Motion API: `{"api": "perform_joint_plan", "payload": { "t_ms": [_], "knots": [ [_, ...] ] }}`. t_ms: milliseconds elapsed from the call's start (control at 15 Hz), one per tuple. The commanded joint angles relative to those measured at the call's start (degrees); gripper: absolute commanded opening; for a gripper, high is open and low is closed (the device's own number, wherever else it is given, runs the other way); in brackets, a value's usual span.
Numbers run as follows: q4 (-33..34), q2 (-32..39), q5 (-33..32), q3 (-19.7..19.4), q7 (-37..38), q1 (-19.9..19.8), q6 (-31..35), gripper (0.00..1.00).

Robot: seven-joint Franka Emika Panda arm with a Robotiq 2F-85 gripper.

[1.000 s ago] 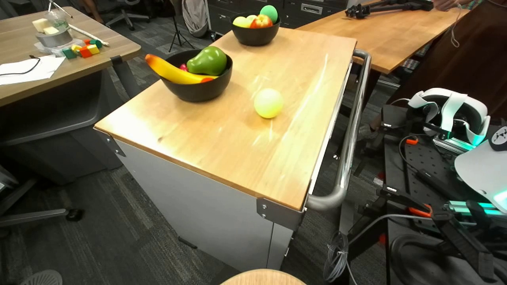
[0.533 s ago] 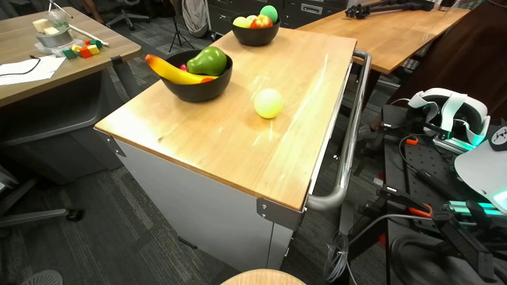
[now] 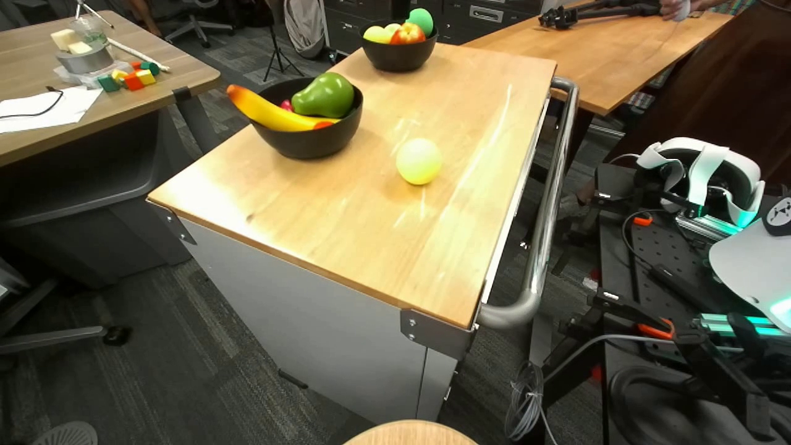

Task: Remove the fruits and vegetables from the two black bowls

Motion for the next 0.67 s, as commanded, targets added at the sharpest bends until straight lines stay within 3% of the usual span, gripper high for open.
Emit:
{"api": "perform_joint_plan", "payload": {
  "t_ms": [0, 267, 600],
  "knots": [
    [2.20, 1.38, 2.00, 0.33, -0.09, -0.18, -2.02, 1.00],
    [5.67, 4.01, 3.41, 0.57, -0.11, -0.29, -4.09, 1.00],
    [5.02, 6.21, 5.36, 0.21, -4.75, -1.43, 1.27, 1.00]
  ]
}}
